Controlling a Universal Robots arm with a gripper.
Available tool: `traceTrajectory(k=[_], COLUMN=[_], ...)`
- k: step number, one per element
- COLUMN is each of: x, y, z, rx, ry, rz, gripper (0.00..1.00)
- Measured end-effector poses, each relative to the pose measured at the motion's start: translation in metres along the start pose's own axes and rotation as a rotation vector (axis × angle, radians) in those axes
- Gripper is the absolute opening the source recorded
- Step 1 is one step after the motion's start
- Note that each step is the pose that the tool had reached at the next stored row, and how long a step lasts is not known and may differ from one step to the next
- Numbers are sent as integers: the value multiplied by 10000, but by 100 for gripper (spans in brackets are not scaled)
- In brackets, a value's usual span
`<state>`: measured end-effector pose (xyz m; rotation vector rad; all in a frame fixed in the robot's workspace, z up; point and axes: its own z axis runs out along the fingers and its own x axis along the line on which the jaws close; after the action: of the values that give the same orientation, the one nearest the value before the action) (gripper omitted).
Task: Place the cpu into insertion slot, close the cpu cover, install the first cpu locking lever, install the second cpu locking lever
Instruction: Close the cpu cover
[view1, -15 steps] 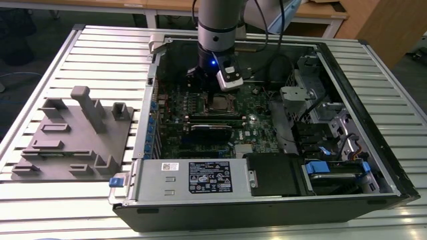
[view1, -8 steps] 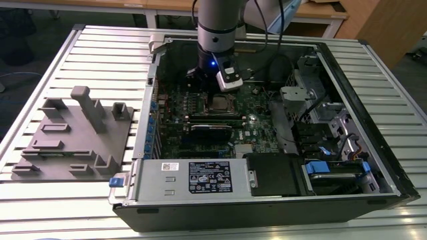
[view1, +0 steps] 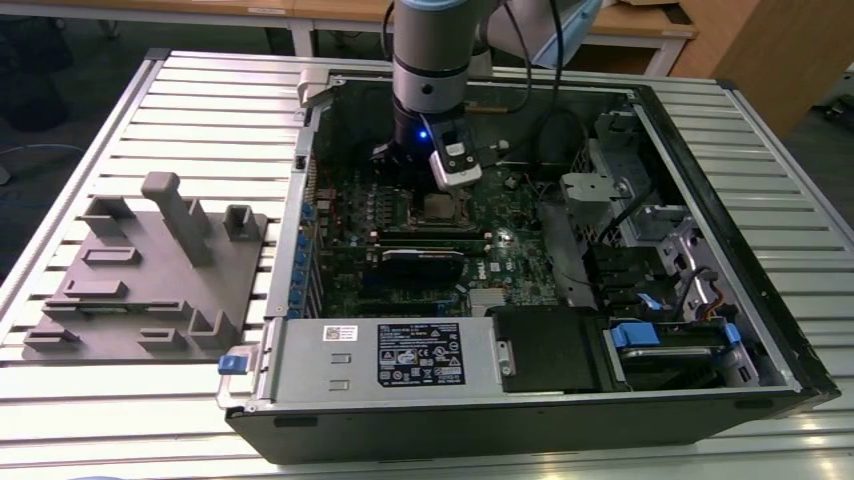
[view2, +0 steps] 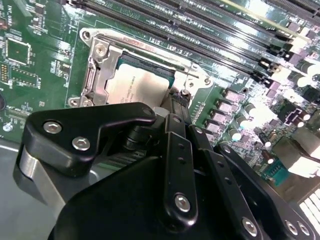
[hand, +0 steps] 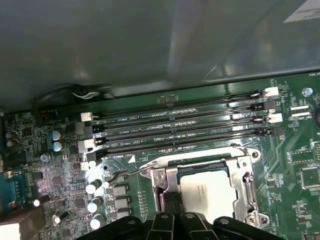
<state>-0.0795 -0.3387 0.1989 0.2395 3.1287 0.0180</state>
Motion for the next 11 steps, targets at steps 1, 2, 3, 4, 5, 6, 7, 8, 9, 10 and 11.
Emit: traceTrajectory(k=[1, 2, 3, 4, 5, 6, 7, 8, 9, 10, 11], x=[1, 1, 1, 0, 2, 5, 9, 14, 21, 28, 32], y=[-1, -1, -1, 0, 0, 0, -1, -2, -3, -4, -5], z=[4, 4, 5, 6, 7, 7, 7, 8, 8, 8, 10], rx=[3, 4, 3, 1, -1, -2, -4, -5, -4, -4, -2], ry=[2, 2, 2, 1, -1, -3, -4, -4, -5, -5, -6], rz=[0, 0, 0, 0, 0, 2, 1, 0, 0, 0, 0], gripper=[10, 10, 10, 10, 10, 10, 10, 10, 10, 10, 10])
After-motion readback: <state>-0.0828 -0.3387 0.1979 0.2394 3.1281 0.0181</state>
